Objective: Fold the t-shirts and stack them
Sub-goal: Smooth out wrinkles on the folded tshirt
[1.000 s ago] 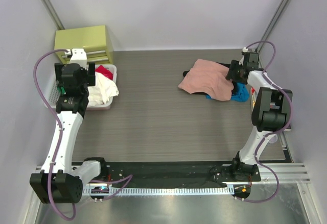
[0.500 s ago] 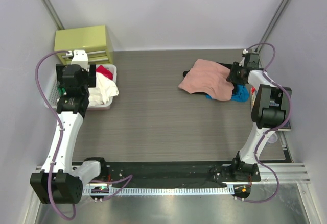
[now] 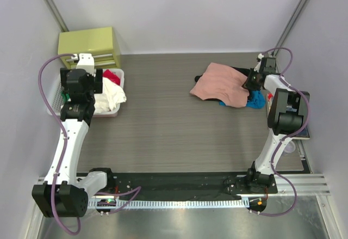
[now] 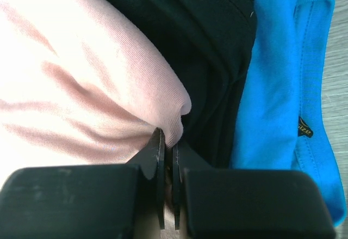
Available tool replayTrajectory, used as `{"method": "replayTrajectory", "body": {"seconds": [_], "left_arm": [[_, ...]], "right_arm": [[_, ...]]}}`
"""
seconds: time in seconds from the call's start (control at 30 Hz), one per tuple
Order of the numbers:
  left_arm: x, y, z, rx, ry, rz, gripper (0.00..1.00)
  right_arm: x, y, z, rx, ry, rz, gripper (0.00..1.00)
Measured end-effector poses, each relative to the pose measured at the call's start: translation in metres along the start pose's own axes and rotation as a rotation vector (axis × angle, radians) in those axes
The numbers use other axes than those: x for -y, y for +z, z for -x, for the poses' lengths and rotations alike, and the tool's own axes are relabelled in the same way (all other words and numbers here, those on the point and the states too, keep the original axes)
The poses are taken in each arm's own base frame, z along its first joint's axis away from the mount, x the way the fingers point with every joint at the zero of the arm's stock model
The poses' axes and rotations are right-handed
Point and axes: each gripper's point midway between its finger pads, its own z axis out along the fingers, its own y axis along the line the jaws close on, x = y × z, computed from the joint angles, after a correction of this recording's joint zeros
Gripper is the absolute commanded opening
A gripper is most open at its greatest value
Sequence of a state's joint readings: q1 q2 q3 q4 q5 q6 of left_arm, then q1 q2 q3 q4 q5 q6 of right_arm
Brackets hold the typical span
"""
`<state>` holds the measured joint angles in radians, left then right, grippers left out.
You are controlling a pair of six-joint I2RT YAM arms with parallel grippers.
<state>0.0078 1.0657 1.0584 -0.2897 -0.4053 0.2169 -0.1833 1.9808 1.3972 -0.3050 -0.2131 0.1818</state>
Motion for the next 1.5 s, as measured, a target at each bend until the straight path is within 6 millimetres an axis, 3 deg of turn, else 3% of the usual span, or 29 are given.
{"method": "replayTrajectory", "body": {"seconds": [0.07,0.2,0.3,0.4,0.63,0.77,0.93,1.1,1.27,1.4,1.5], "left_arm": [[0.003,0.001,-0.001,-0.001,0.002,-0.014,1.00],[0.008,0.002,-0.007,-0.010,0.007,-0.035,1.00],[0.011,0.003,-0.007,-0.009,0.006,-0.048,1.00],[0.013,0.003,-0.007,-0.008,0.006,-0.056,1.00],[0.020,0.004,-0.016,-0.025,0.014,-0.085,1.00],[0.038,0.001,-0.014,-0.018,0.029,-0.148,1.00],[0.059,-0.005,-0.008,-0.002,0.043,-0.221,1.00],[0.076,-0.010,-0.005,0.005,0.039,-0.278,1.00],[0.102,-0.011,-0.015,-0.028,0.055,-0.393,1.00],[0.120,-0.002,-0.030,-0.098,0.085,-0.432,1.00],[0.120,0.003,-0.023,-0.105,0.094,-0.407,1.00]], "right_arm": [[0.000,-0.001,0.001,0.004,-0.005,0.002,0.02],[-0.002,-0.009,0.002,0.023,-0.033,0.014,0.45],[-0.005,-0.017,0.004,0.035,-0.059,0.027,0.56],[-0.008,-0.026,0.004,0.047,-0.082,0.037,0.61],[-0.011,-0.048,0.009,0.091,-0.115,0.042,0.62],[-0.004,-0.054,0.014,0.111,-0.104,0.032,0.62],[0.005,-0.075,0.004,0.123,-0.095,0.023,0.63],[-0.021,-0.096,-0.008,0.113,-0.145,0.104,0.64],[-0.041,-0.093,-0.036,0.046,-0.194,0.143,0.64],[-0.030,-0.082,-0.038,0.014,-0.169,0.121,0.65],[-0.015,-0.072,-0.030,-0.006,-0.140,0.084,0.66]]}}
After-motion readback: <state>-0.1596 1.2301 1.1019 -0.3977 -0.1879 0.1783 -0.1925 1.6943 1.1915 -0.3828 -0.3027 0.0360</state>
